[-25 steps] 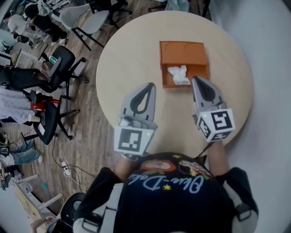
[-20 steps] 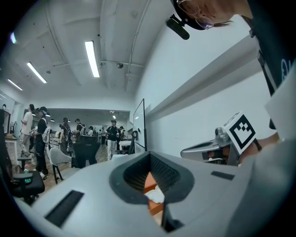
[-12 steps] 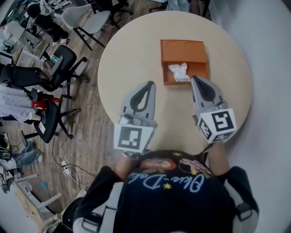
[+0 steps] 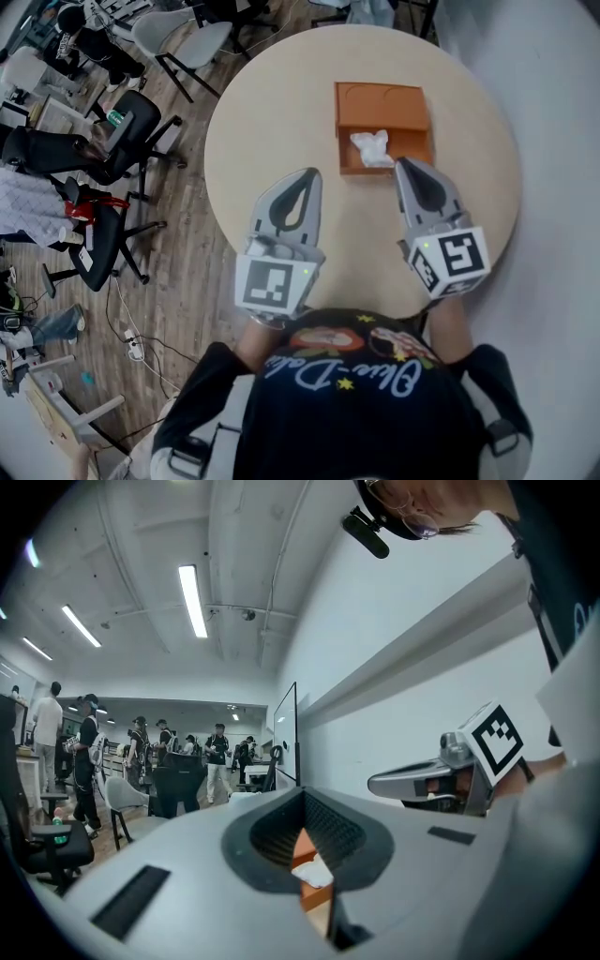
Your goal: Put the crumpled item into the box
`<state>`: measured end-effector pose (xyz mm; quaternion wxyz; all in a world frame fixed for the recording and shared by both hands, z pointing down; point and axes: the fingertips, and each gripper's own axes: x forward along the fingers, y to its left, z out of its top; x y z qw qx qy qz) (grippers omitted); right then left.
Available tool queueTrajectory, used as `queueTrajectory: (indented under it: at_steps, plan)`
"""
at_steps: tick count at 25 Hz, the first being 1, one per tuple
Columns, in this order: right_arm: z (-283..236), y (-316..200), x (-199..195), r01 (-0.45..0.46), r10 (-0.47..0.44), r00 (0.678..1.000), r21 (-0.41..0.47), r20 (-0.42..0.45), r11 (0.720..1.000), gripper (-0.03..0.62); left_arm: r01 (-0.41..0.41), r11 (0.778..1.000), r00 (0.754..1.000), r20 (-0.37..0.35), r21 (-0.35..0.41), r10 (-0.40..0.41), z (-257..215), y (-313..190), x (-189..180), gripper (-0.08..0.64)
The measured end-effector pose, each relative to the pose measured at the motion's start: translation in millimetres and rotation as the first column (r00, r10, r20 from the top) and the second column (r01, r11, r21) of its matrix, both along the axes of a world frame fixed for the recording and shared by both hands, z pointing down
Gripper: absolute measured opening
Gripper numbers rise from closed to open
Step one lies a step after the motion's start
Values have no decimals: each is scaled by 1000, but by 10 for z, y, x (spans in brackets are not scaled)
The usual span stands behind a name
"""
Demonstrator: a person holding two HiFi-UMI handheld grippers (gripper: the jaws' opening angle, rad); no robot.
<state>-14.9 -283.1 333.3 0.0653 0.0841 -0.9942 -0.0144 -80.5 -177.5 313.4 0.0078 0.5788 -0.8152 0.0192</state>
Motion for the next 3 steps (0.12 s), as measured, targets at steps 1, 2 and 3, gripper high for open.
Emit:
queueTrajectory:
  at_steps: [1,2,3]
  plan:
    - [-16,13,12,3,-3,1000,1,7,1000,-2,0,1000,1000,0,-1,0,6,8,15,-8]
    - [-30,25,26,6,-6,1000,2,13,1000,-2,0,1000,1000,0,-1,0,11,16,31,-8]
    - [-44,36,41,8,-8,1000,3,18,1000,-2,0,1000,1000,0,-1,0,16,23,47,-8]
